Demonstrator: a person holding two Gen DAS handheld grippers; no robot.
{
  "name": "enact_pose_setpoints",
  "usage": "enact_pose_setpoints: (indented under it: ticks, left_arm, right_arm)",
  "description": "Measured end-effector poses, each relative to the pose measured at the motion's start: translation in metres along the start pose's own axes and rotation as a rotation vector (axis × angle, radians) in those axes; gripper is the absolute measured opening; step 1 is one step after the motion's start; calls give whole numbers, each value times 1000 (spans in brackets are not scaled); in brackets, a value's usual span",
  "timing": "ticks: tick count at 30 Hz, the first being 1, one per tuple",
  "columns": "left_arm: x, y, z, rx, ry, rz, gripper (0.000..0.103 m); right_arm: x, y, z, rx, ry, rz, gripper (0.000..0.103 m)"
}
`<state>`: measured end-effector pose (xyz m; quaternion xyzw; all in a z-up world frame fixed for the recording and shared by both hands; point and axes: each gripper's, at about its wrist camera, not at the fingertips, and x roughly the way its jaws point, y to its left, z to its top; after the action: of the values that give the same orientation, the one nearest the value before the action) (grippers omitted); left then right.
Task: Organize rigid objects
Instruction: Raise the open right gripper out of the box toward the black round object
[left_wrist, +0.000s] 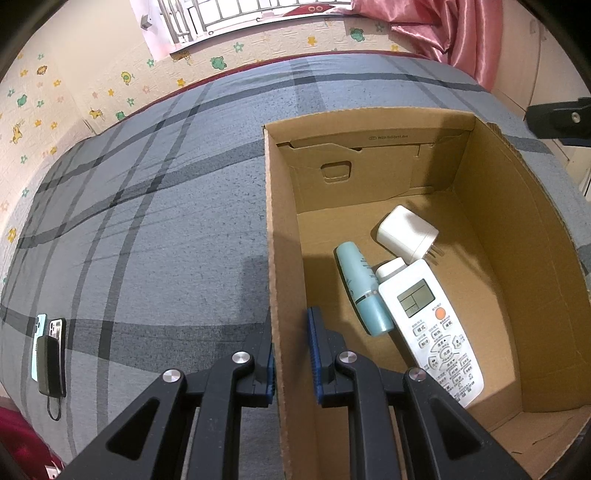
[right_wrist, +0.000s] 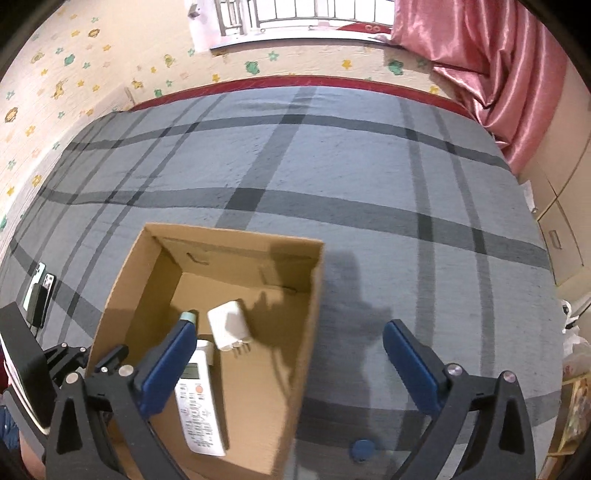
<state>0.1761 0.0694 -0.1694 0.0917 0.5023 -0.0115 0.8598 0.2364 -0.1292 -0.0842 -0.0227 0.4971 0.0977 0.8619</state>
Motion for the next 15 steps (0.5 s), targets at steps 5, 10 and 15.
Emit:
enact_pose_setpoints:
  ticks: [5,10,15]
  left_arm:
    - [0,0,0,0,-2,-1,16]
    - [1,2,0,-4,-1,-7,16]
    - [1,4,0,-11,0,-17,16]
  right_arm:
    - [-7,-25,-2,35,-10,-26,103]
    - [-10,-49,-6,74,-18,-54,103]
    - [-4,-73,-14,115,-26,-101,103]
